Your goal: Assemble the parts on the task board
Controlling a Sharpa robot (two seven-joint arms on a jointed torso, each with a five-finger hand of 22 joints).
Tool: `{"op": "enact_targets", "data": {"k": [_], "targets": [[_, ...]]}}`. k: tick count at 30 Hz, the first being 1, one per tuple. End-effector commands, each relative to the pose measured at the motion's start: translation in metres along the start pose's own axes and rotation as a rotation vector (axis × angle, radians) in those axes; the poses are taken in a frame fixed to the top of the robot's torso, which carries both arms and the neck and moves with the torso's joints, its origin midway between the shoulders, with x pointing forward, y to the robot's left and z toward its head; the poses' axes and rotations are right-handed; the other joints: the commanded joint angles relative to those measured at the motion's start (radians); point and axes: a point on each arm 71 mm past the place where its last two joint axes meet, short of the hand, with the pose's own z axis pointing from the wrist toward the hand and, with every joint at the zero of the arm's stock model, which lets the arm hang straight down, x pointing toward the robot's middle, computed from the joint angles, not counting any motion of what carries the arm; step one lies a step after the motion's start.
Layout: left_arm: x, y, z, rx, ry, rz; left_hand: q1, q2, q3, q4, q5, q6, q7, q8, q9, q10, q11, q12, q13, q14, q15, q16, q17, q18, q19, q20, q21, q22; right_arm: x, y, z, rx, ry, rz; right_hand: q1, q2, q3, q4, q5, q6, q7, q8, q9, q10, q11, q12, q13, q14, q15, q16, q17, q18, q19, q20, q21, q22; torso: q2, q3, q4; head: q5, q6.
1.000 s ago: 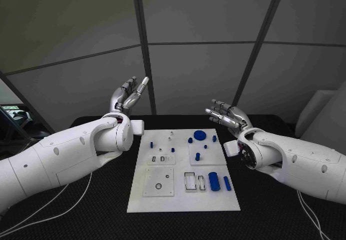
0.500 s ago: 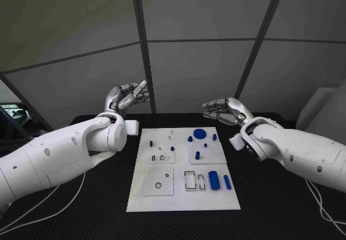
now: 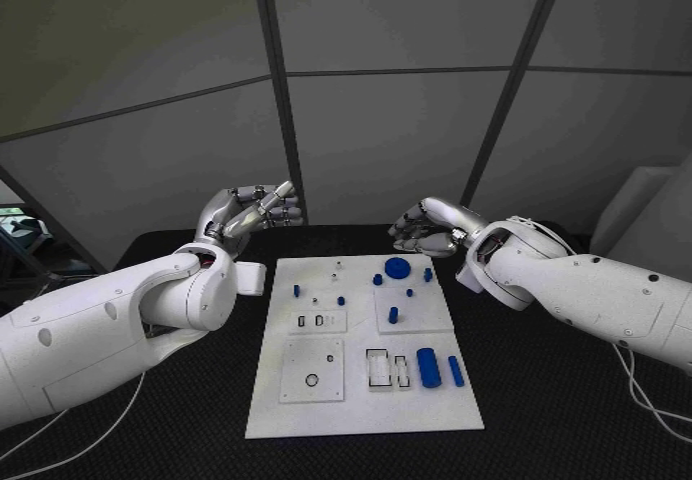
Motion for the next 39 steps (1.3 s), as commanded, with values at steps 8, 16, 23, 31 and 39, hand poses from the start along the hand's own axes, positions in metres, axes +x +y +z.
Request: {"op": "enact_targets", "data": {"k": [8, 16, 23, 31, 39], "targets": [[0.013, -0.008, -0.012, 0.003, 0.098, -0.032, 0.006, 0.0, -0.005, -0.014, -0.002, 0.012, 0.0, -0.017, -0.001, 0.012, 0.001, -0.02, 0.0, 0.006, 0.001, -0.023, 0.009, 0.037, 0.035, -0.004, 0.017, 0.004, 0.007, 0.009, 0.012, 0.058, 0.111, -0.329, -0.012, -0.067, 0.004, 0.048, -0.006, 0.052, -0.041, -0.03, 0.0, 0.099, -0.056, -0.018, 0.006, 0.254, -0.078, 0.29, 0.198, 0.011, 0.222, -0.108, 0.256, 0.132, 0.066, -0.0118, 0.0175, -0.016, 0.009], [0.015, -0.008, -0.016, 0.001, 0.114, -0.04, 0.002, 0.0, -0.011, -0.018, -0.002, 0.011, 0.003, -0.026, -0.001, 0.011, 0.002, -0.03, 0.0, 0.016, 0.0, -0.028, 0.017, 0.036, 0.052, -0.007, 0.025, 0.006, 0.011, 0.015, 0.017, 0.064, 0.131, -0.376, -0.015, -0.091, 0.031, 0.08, 0.0, 0.049, -0.042, -0.043, 0.0, 0.064, -0.052, -0.02, 0.005, 0.252, -0.08, 0.47, 0.313, 0.009, 0.22, -0.107, 0.352, 0.193, 0.089, -0.0172, 0.025, -0.024, 0.014], [0.015, -0.009, -0.017, 0.0, 0.118, -0.041, 0.001, 0.0, -0.012, -0.018, -0.002, 0.011, 0.003, -0.028, -0.001, 0.011, 0.003, -0.032, 0.0, 0.018, -0.001, -0.029, 0.019, 0.036, 0.056, -0.008, 0.027, 0.007, 0.014, 0.016, 0.019, 0.079, 0.162, -0.395, -0.015, -0.109, 0.044, 0.102, -0.003, 0.036, -0.045, -0.046, 0.0, 0.02, -0.049, -0.02, 0.006, 0.256, -0.082, 0.703, 0.55, 0.01, 0.22, -0.102, 0.424, 0.239, 0.099, -0.0199, 0.0294, -0.031, 0.019], [0.014, -0.009, -0.018, -0.002, 0.12, -0.042, 0.0, 0.001, -0.013, -0.019, -0.002, 0.01, 0.005, -0.03, -0.001, 0.01, 0.003, -0.035, 0.0, 0.02, -0.001, -0.03, 0.021, 0.036, 0.06, -0.008, 0.029, 0.008, 0.016, 0.016, 0.02, 0.089, 0.18, -0.408, -0.008, -0.115, 0.049, 0.116, -0.003, 0.03, -0.045, -0.044, 0.001, 0.007, -0.047, -0.017, 0.01, 0.246, -0.083, 0.821, 0.669, 0.01, 0.21, -0.095, 0.471, 0.271, 0.105, -0.0182, 0.0289, -0.034, 0.017], [0.014, -0.009, -0.019, -0.003, 0.122, -0.043, -0.002, 0.001, -0.015, -0.019, -0.002, 0.008, 0.006, -0.033, -0.002, 0.008, 0.005, -0.038, 0.0, 0.019, 0.0, -0.032, 0.023, 0.036, 0.062, -0.008, 0.03, 0.008, 0.018, 0.017, 0.023, 0.094, 0.187, -0.411, -0.004, -0.115, 0.052, 0.123, -0.004, 0.024, -0.046, -0.045, 0.0, 0.002, -0.046, -0.017, 0.012, 0.244, -0.082, 0.872, 0.722, 0.005, 0.215, -0.093, 0.515, 0.319, 0.112, -0.0178, 0.0308, -0.034, 0.021]]}}
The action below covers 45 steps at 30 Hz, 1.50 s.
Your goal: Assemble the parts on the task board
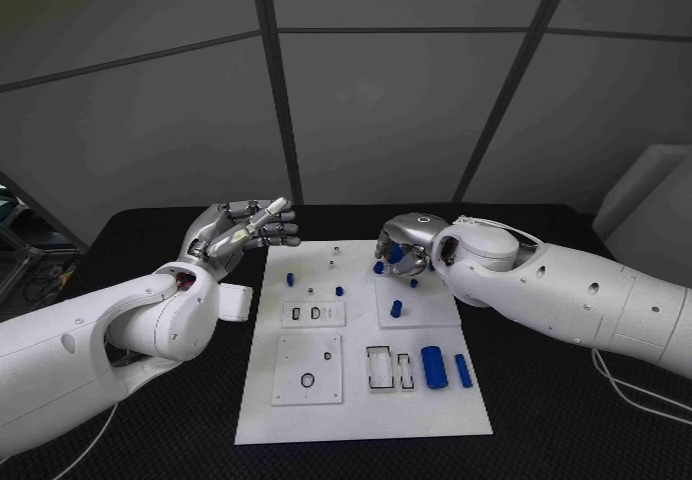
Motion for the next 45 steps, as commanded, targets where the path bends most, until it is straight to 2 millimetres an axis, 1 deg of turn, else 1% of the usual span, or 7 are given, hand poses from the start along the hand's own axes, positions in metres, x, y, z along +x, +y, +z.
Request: {"op": "enact_targets", "data": {"k": [1, 7, 16, 29, 33, 38, 45], "targets": [[0.0021, -0.0016, -0.0002, 0.007, 0.02, -0.002, -0.002, 0.001, -0.002, -0.007, -0.001, 0.001, 0.006, -0.007, -0.002, 0.001, 0.004, -0.007, 0.0, 0.008, 0.0, -0.007, 0.001, 0.051, 0.008, -0.003, 0.003, 0.002, 0.0001, -0.0001, 0.0014, 0.009, 0.016, -0.021, 0.005, -0.006, 0.0, 0.009, 0.002, -0.01, -0.001, -0.004, 0.001, -0.006, -0.001, -0.002, 0.002, 0.035, -0.004, 0.019, 0.017, 0.005, 0.003, 0.009, 0.017, 0.017, 0.005, 0.0003, 0.0012, 0.001, 0.0], [0.0023, -0.0019, -0.0008, 0.005, 0.022, -0.003, -0.003, 0.001, -0.003, -0.007, -0.001, 0.0, 0.007, -0.008, -0.002, 0.0, 0.005, -0.008, 0.0, 0.008, 0.0, -0.008, 0.002, 0.051, 0.008, -0.003, 0.004, 0.002, 0.0003, 0.0012, 0.0032, 0.008, 0.016, -0.02, 0.006, -0.002, 0.006, 0.016, 0.004, -0.009, -0.001, -0.003, 0.002, 0.001, -0.002, 0.0, 0.004, 0.036, -0.004, 0.06, 0.061, -0.001, 0.012, 0.009, 0.059, 0.067, 0.009, 0.0013, 0.0001, 0.004, 0.0], [0.0023, -0.0023, -0.0016, 0.003, 0.025, -0.003, -0.004, 0.002, -0.004, -0.007, -0.001, -0.001, 0.008, -0.009, -0.002, -0.001, 0.005, -0.01, 0.0, 0.007, 0.001, -0.009, 0.003, 0.05, 0.008, -0.003, 0.004, 0.002, 0.0, 0.0025, 0.0053, 0.008, 0.007, -0.018, 0.009, 0.005, 0.017, 0.025, 0.006, -0.006, 0.001, -0.001, 0.002, 0.011, -0.004, 0.002, 0.005, 0.037, -0.004, 0.096, 0.099, -0.007, 0.022, 0.009, 0.104, 0.12, 0.015, 0.0016, -0.0006, 0.003, 0.0], [0.0021, -0.0024, -0.0018, 0.0, 0.026, -0.004, -0.005, 0.003, -0.005, -0.007, -0.001, -0.003, 0.01, -0.012, -0.002, -0.004, 0.007, -0.013, 0.0, 0.005, 0.002, -0.012, 0.004, 0.049, 0.008, -0.003, 0.003, 0.001, 0.0006, 0.0053, 0.0077, 0.0, 0.012, -0.016, 0.018, 0.017, 0.042, 0.036, 0.007, 0.006, 0.001, 0.003, 0.004, 0.051, -0.011, 0.012, 0.011, 0.037, -0.006, 0.145, 0.151, -0.015, 0.034, 0.005, 0.167, 0.193, 0.021, 0.0017, 0.001, 0.004, -0.001], [0.0022, -0.0023, -0.0018, 0.0, 0.026, -0.004, -0.005, 0.003, -0.005, -0.007, -0.001, -0.003, 0.01, -0.013, -0.002, -0.004, 0.007, -0.014, 0.0, 0.004, 0.003, -0.013, 0.004, 0.049, 0.007, -0.003, 0.003, 0.001, 0.0008, 0.0055, 0.008, -0.001, 0.014, -0.015, 0.031, 0.025, 0.064, 0.036, -0.025, 0.017, 0.0, 0.007, 0.005, 0.072, -0.013, 0.016, 0.016, 0.037, -0.008, 0.164, 0.169, -0.018, 0.035, 0.001, 0.192, 0.221, 0.023, 0.0013, 0.0014, 0.004, -0.002], [0.002, -0.0026, -0.0021, -0.001, 0.025, -0.003, -0.006, 0.004, -0.006, -0.008, -0.001, -0.003, 0.011, -0.014, -0.002, -0.005, 0.008, -0.015, 0.0, 0.003, 0.003, -0.015, 0.005, 0.049, 0.006, -0.002, 0.003, 0.001, 0.0008, 0.0064, 0.0083, -0.003, 0.014, -0.014, 0.045, 0.035, 0.083, 0.032, -0.043, 0.027, 0.0, 0.01, 0.006, 0.088, -0.015, 0.018, 0.02, 0.037, -0.009, 0.176, 0.18, -0.02, 0.035, 0.0, 0.209, 0.24, 0.026, 0.0018, 0.0013, 0.004, -0.002], [0.0013, -0.0028, -0.0025, -0.001, 0.024, -0.003, -0.006, 0.004, -0.006, -0.008, -0.001, -0.004, 0.011, -0.015, -0.002, -0.006, 0.008, -0.016, 0.0, 0.001, 0.004, -0.017, 0.005, 0.049, 0.005, -0.002, 0.002, 0.001, -0.0032, 0.0082, 0.0076, -0.011, -0.037, -0.005, 0.076, 0.05, 0.111, 0.012, -0.074, 0.07, 0.003, 0.029, 0.015, 0.121, -0.019, 0.026, 0.029, 0.036, -0.011, 0.191, 0.194, -0.026, 0.041, -0.001, 0.247, 0.284, 0.027, 0.0012, 0.0017, 0.004, -0.004]]}}
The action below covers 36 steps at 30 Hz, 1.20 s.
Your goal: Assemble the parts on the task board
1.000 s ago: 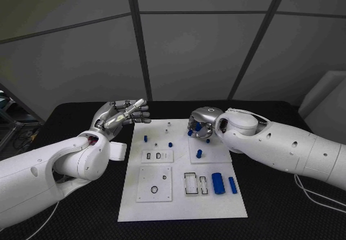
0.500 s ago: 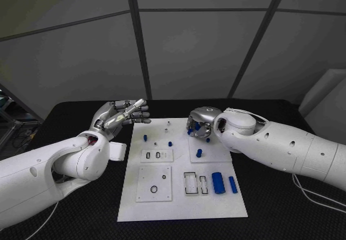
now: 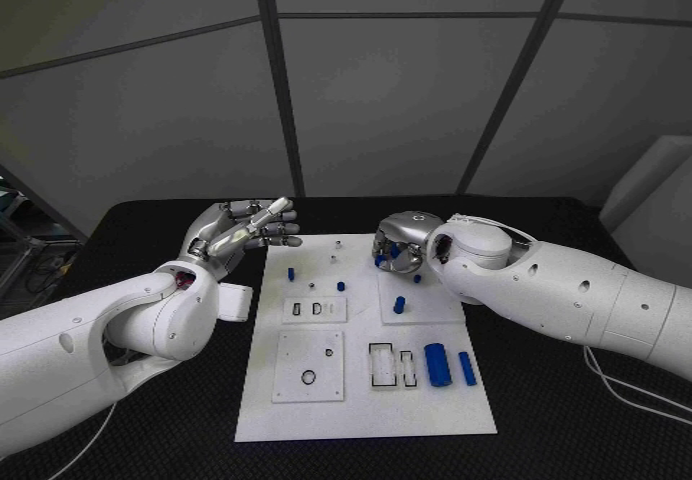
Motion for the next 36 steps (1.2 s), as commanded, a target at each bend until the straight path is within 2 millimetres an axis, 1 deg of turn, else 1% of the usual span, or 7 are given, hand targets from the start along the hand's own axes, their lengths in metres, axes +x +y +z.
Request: {"op": "enact_targets", "data": {"k": [1, 10, 15, 20, 28, 35, 36], "targets": [[0.001, -0.002, 0.0, 0.007, 0.015, 0.0, -0.006, 0.004, -0.003, -0.005, -0.001, 0.0, 0.007, -0.006, -0.001, -0.002, 0.005, -0.005, 0.0, 0.001, 0.004, -0.004, 0.001, 0.048, 0.002, 0.002, 0.002, 0.0, -0.004, 0.002, -0.001, -0.013, -0.053, 0.005, 0.022, 0.006, 0.01, -0.003, -0.008, 0.01, -0.001, 0.007, 0.005, 0.012, 0.0, 0.004, 0.005, 0.032, -0.008, 0.009, 0.004, -0.01, 0.006, 0.0, 0.011, 0.014, 0.001, -0.0002, 0.0001, 0.0, 0.0], [-0.001, -0.002, 0.0, 0.006, 0.009, 0.003, -0.007, 0.005, -0.004, -0.006, -0.001, 0.0, 0.008, -0.008, -0.001, -0.003, 0.005, -0.007, 0.0, -0.002, 0.005, -0.006, 0.002, 0.048, 0.0, 0.002, 0.001, -0.001, -0.016, 0.009, -0.005, -0.043, -0.189, 0.032, 0.029, 0.002, 0.021, -0.013, -0.006, 0.013, 0.001, 0.006, 0.006, 0.012, 0.001, -0.001, 0.007, 0.032, -0.008, 0.017, 0.011, -0.014, 0.013, 0.0, 0.036, 0.044, 0.003, -0.0014, 0.0004, 0.005, 0.011], [-0.003, -0.001, 0.0, 0.005, 0.004, 0.006, -0.007, 0.006, -0.005, -0.006, -0.001, 0.0, 0.009, -0.009, -0.001, -0.003, 0.006, -0.008, 0.0, -0.004, 0.006, -0.009, 0.002, 0.048, -0.002, 0.003, -0.001, -0.001, -0.021, 0.011, 0.003, -0.049, -0.246, 0.049, 0.03, 0.001, 0.023, -0.015, -0.005, 0.014, 0.002, 0.006, 0.006, 0.013, 0.002, -0.002, 0.007, 0.033, -0.008, 0.02, 0.014, -0.015, 0.015, 0.0, 0.042, 0.052, 0.006, -0.0005, 0.0012, 0.004, 0.019], [-0.004, -0.001, 0.001, 0.005, 0.003, 0.006, -0.008, 0.007, -0.006, -0.007, -0.001, 0.0, 0.009, -0.011, -0.001, -0.003, 0.007, -0.01, 0.001, -0.008, 0.007, -0.013, 0.003, 0.047, -0.006, 0.004, -0.003, -0.003, -0.023, 0.017, 0.016, -0.053, -0.279, 0.059, 0.03, -0.001, 0.023, -0.016, -0.006, 0.014, 0.003, 0.005, 0.006, 0.012, 0.003, -0.003, 0.008, 0.033, -0.007, 0.021, 0.015, -0.015, 0.015, 0.0, 0.043, 0.053, 0.008, -0.0014, 0.0025, 0.005, 0.024], [-0.002, 0.0, 0.003, 0.004, 0.007, 0.003, -0.009, 0.007, -0.006, -0.007, -0.001, 0.0, 0.009, -0.011, 0.0, -0.003, 0.007, -0.01, 0.001, -0.01, 0.008, -0.015, 0.004, 0.047, -0.008, 0.004, -0.004, -0.003, -0.023, 0.03, 0.033, -0.068, -0.284, 0.068, 0.026, -0.003, 0.025, -0.015, -0.01, 0.013, 0.006, 0.003, 0.005, 0.01, 0.005, -0.006, 0.008, 0.032, -0.006, 0.024, 0.017, -0.016, 0.014, 0.002, 0.049, 0.057, 0.011, -0.0021, 0.0036, 0.007, 0.026], [-0.001, 0.001, 0.004, 0.004, 0.01, 0.001, -0.009, 0.007, -0.006, -0.007, -0.001, 0.0, 0.009, -0.011, 0.0, -0.003, 0.007, -0.01, 0.001, -0.01, 0.008, -0.015, 0.004, 0.047, -0.008, 0.004, -0.004, -0.003, -0.021, 0.037, 0.042, -0.074, -0.264, 0.068, 0.023, -0.004, 0.026, -0.015, -0.013, 0.01, 0.007, 0.0, 0.005, 0.008, 0.006, -0.009, 0.008, 0.032, -0.005, 0.026, 0.018, -0.016, 0.013, 0.003, 0.051, 0.059, 0.012, -0.003, 0.0035, 0.011, 0.023], [-0.001, 0.001, 0.004, 0.004, 0.01, 0.001, -0.009, 0.007, -0.006, -0.007, -0.001, 0.0, 0.009, -0.011, 0.0, -0.003, 0.007, -0.01, 0.001, -0.01, 0.008, -0.015, 0.004, 0.047, -0.008, 0.004, -0.004, -0.003, -0.021, 0.038, 0.043, -0.074, -0.262, 0.068, 0.023, -0.004, 0.026, -0.015, -0.013, 0.01, 0.007, 0.0, 0.005, 0.008, 0.006, -0.009, 0.008, 0.032, -0.005, 0.026, 0.018, -0.016, 0.013, 0.003, 0.051, 0.059, 0.012, -0.002, 0.0022, 0.012, 0.022]]}}
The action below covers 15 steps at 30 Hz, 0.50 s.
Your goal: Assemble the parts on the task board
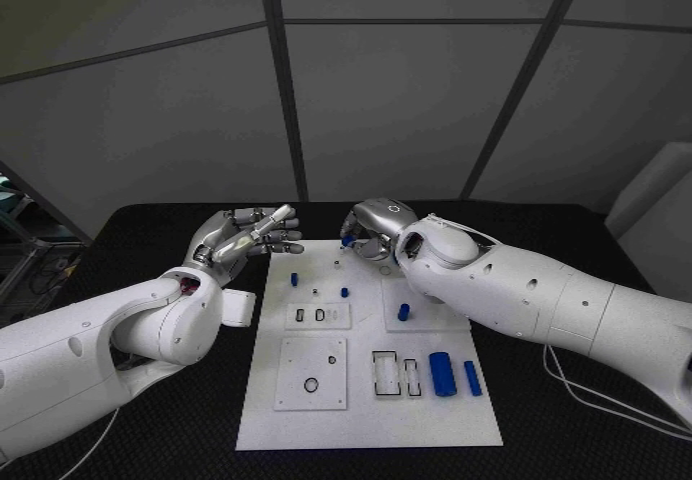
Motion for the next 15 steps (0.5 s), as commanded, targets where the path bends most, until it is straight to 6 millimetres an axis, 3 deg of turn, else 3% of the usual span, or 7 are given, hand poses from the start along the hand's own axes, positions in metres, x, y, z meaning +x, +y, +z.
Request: {"op": "enact_targets", "data": {"k": [1, 15], "targets": [[0.0017, -0.0014, 0.0005, 0.008, 0.017, -0.002, -0.004, 0.003, -0.004, -0.004, -0.001, 0.0, 0.009, -0.004, -0.001, -0.003, 0.007, -0.006, 0.001, -0.003, 0.001, -0.006, 0.002, 0.047, -0.004, 0.001, -0.004, -0.002, -0.0007, 0.0009, 0.0025, -0.012, -0.003, 0.002, 0.001, -0.005, 0.005, 0.001, 0.0, 0.001, 0.006, -0.002, 0.001, 0.0, 0.007, -0.006, 0.001, 0.032, -0.004, 0.005, 0.0, -0.016, 0.005, 0.003, 0.004, 0.002, 0.001, 0.0009, -0.0019, 0.003, -0.001], [0.0018, -0.002, 0.0001, 0.008, 0.017, -0.001, -0.005, 0.003, -0.004, -0.005, -0.001, 0.0, 0.01, -0.004, -0.001, -0.003, 0.007, -0.006, 0.001, -0.005, 0.001, -0.007, 0.002, 0.047, -0.006, 0.001, -0.005, -0.002, 0.0062, 0.0054, 0.0084, -0.01, 0.052, -0.003, -0.002, -0.006, 0.006, 0.002, -0.001, -0.001, 0.007, -0.004, 0.001, -0.001, 0.008, -0.007, 0.001, 0.031, -0.003, 0.006, 0.0, -0.016, 0.004, 0.004, 0.006, 0.004, 0.003, 0.0019, -0.0018, 0.01, -0.005]]}}
